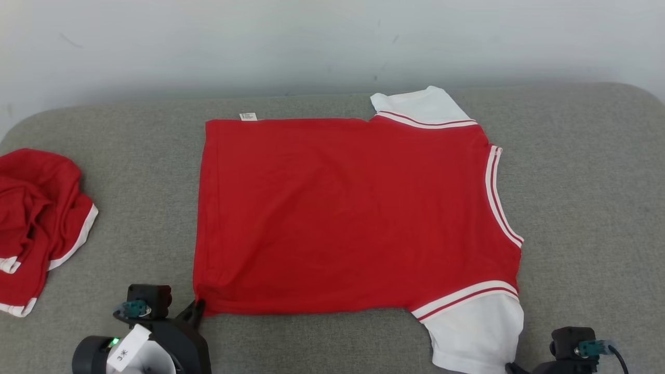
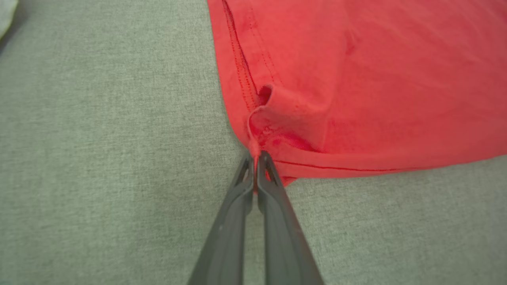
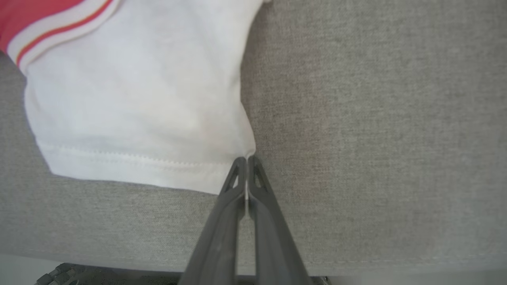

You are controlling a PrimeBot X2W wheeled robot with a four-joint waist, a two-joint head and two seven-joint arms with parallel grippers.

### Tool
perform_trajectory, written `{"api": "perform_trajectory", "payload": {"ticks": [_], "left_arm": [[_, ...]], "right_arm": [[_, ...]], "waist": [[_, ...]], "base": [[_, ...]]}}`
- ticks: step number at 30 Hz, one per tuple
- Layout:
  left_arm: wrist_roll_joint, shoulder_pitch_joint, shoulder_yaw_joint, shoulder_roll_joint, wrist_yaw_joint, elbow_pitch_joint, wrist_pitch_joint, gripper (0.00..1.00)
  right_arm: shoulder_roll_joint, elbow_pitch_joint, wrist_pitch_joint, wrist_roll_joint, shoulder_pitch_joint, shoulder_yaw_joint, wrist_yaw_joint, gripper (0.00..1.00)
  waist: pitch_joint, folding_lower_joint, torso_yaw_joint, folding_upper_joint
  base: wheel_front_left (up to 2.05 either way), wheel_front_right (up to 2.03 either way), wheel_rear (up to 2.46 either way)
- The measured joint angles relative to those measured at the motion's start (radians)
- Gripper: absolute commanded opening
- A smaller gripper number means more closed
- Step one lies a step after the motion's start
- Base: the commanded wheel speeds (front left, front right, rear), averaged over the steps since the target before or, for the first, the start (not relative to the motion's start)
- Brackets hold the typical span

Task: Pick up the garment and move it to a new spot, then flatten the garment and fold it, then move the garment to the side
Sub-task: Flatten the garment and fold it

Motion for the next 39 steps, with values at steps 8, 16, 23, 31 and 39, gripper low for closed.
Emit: {"api": "perform_trajectory", "payload": {"ticks": [8, 16, 23, 31, 39], "left_arm": [[-0.013, 0.028, 0.026, -0.006, 0.021, -0.033, -0.039, 0.0], [-0.05, 0.039, 0.057, -0.021, 0.031, -0.095, -0.08, 0.0], [-0.056, 0.05, 0.074, -0.013, 0.034, -0.133, -0.09, 0.0], [-0.063, 0.015, 0.079, -0.008, 0.032, -0.17, -0.084, 0.0], [-0.062, -0.068, 0.078, -0.01, 0.035, -0.156, -0.029, 0.0]], "right_arm": [[0.018, -0.069, -0.006, 0.085, 0.031, -0.042, 0.016, 0.0], [0.018, -0.213, -0.042, 0.199, 0.046, -0.124, 0.067, 0.0], [0.029, -0.329, -0.059, 0.308, 0.052, -0.181, 0.113, 0.0], [0.038, -0.369, -0.063, 0.361, -0.037, -0.22, 0.12, 0.0], [0.02, -0.322, -0.042, 0.362, -0.208, -0.211, 0.111, 0.0]], "waist": [[-0.005, 0.0, 0.017, 0.0], [-0.008, 0.0, 0.018, 0.0], [-0.006, 0.0, 0.011, 0.0], [0.008, 0.0, 0.002, 0.0], [0.043, 0.0001, -0.004, 0.0]], "base": [[0.0, 0.0, 0.0], [0.0, 0.0, 0.0], [0.0, 0.0, 0.0], [0.0, 0.0, 0.0], [0.0, 0.0, 0.0]]}}
